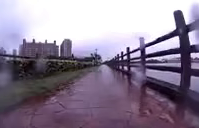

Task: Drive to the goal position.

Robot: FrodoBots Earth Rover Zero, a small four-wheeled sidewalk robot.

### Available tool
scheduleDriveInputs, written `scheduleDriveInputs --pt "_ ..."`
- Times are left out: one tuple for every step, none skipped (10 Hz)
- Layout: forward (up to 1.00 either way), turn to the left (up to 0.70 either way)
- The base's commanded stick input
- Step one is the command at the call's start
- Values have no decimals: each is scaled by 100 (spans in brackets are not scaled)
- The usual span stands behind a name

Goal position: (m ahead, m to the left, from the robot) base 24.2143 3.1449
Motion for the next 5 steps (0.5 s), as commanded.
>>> scheduleDriveInputs --pt "100 0" --pt "100 0" --pt "100 0" --pt "100 0" --pt "100 0"
